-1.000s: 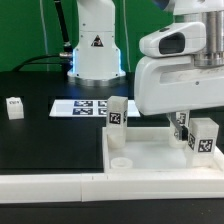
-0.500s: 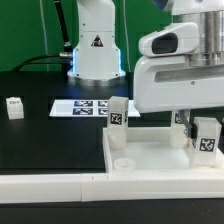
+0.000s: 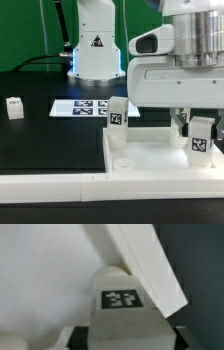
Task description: Assemble square table
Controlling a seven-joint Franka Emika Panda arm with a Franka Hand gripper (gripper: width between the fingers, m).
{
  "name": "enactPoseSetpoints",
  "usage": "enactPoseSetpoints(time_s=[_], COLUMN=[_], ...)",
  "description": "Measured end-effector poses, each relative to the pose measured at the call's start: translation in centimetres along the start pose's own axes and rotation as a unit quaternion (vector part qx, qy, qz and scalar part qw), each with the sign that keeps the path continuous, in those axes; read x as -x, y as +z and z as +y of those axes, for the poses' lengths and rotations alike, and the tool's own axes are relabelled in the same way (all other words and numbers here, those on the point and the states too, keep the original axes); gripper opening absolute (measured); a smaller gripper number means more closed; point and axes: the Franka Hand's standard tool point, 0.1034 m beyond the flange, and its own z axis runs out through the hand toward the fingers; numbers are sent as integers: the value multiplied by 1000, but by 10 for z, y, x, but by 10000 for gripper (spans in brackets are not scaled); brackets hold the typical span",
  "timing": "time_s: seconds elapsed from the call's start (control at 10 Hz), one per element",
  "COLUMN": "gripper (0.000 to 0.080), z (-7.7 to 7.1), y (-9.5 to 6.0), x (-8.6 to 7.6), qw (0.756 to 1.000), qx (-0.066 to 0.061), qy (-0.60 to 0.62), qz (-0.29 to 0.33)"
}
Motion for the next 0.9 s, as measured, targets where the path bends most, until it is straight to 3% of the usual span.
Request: enactPoseSetpoints(time_s=[0.2, 0.3, 0.8, 0.9], gripper=[297, 297, 297, 297], z=[-1, -2, -2, 1], y=[3, 3, 4, 5], x=[7, 8, 7, 3], qw=[984, 964, 916, 887], qx=[-4, -15, -20, -39], qy=[176, 265, 399, 458], qz=[-10, -20, -28, -34])
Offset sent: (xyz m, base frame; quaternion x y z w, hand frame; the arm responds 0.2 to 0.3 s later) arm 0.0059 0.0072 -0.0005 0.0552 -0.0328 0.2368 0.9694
